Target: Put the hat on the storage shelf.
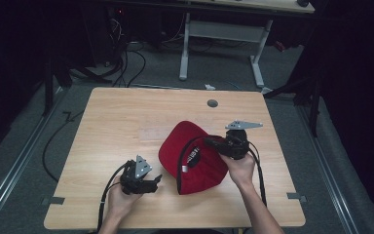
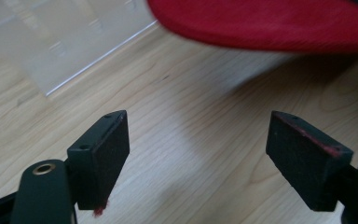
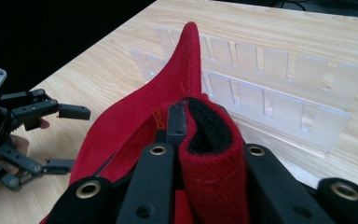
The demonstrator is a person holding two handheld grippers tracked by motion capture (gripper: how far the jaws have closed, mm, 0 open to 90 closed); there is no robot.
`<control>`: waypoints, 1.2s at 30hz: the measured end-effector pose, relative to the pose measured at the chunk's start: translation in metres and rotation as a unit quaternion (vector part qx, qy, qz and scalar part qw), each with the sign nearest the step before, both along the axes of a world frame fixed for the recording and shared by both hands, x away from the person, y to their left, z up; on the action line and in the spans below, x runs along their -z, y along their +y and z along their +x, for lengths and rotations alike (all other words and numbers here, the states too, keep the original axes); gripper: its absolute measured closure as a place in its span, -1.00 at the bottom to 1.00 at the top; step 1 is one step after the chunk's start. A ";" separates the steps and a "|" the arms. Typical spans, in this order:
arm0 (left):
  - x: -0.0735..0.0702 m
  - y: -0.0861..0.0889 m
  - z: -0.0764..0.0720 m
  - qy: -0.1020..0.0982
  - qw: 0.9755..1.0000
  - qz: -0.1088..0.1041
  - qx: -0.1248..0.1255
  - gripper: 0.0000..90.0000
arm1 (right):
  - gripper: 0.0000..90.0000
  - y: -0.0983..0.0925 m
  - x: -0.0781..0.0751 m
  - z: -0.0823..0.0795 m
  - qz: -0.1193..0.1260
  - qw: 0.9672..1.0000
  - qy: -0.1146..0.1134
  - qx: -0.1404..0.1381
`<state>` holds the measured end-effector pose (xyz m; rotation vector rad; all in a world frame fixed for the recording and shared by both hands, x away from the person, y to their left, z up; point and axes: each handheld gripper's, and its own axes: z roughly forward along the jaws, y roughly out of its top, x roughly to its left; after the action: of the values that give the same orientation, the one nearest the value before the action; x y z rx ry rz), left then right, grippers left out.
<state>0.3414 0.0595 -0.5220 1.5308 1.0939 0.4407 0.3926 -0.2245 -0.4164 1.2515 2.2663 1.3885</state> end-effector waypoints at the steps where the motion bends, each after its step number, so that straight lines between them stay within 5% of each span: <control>1: -0.004 -0.004 -0.001 0.000 1.000 -0.016 0.011 -0.52 | 0.81 0.001 0.000 0.000 0.002 1.000 0.000 -0.001; 5: -0.008 -0.007 -0.002 -0.004 0.999 -0.029 0.019 -0.58 | 0.81 0.005 -0.002 0.002 0.003 1.000 0.002 -0.003; 16: -0.014 -0.024 -0.001 -0.018 0.999 -0.008 0.029 -0.67 | 0.81 0.014 -0.002 0.005 -0.008 1.000 0.016 0.003; 36: -0.025 -0.018 -0.013 -0.041 0.998 -0.005 0.050 -0.64 | 0.79 0.013 0.003 -0.002 -0.038 0.998 0.045 0.001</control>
<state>0.3284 0.0418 -0.4969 1.5370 0.9508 0.4256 0.3906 -0.2112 -0.4190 1.3159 2.3528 1.2578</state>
